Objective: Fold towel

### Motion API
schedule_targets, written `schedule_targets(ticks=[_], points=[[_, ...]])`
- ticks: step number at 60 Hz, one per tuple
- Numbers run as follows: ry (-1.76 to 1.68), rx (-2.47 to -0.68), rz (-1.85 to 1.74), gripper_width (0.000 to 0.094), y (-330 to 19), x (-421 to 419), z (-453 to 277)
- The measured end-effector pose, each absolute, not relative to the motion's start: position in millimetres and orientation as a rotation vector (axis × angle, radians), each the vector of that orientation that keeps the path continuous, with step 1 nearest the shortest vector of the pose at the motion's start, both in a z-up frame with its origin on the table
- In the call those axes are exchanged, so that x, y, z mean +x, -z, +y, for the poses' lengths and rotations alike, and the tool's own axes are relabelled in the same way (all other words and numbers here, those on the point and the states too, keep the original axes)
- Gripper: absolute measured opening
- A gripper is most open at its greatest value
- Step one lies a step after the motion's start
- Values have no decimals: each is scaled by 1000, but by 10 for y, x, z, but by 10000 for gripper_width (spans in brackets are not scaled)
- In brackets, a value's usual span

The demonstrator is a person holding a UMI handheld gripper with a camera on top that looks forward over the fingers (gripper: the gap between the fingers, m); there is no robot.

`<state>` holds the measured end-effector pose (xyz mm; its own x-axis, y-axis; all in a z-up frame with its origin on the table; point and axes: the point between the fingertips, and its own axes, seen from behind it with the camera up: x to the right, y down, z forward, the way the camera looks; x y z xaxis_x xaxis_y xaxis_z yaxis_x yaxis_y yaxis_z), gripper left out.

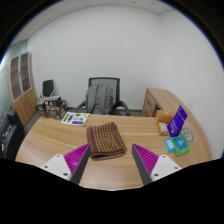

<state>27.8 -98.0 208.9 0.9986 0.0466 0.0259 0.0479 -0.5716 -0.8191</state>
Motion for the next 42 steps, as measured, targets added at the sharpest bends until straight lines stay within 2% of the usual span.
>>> schedule_targets(ticks=[11, 23, 42], points=[[76, -2154, 2, 863, -2453, 148, -1822], [117, -2149, 38, 862, -2610, -28, -2504], [120, -2117, 25, 862, -2837, -274, -2876]])
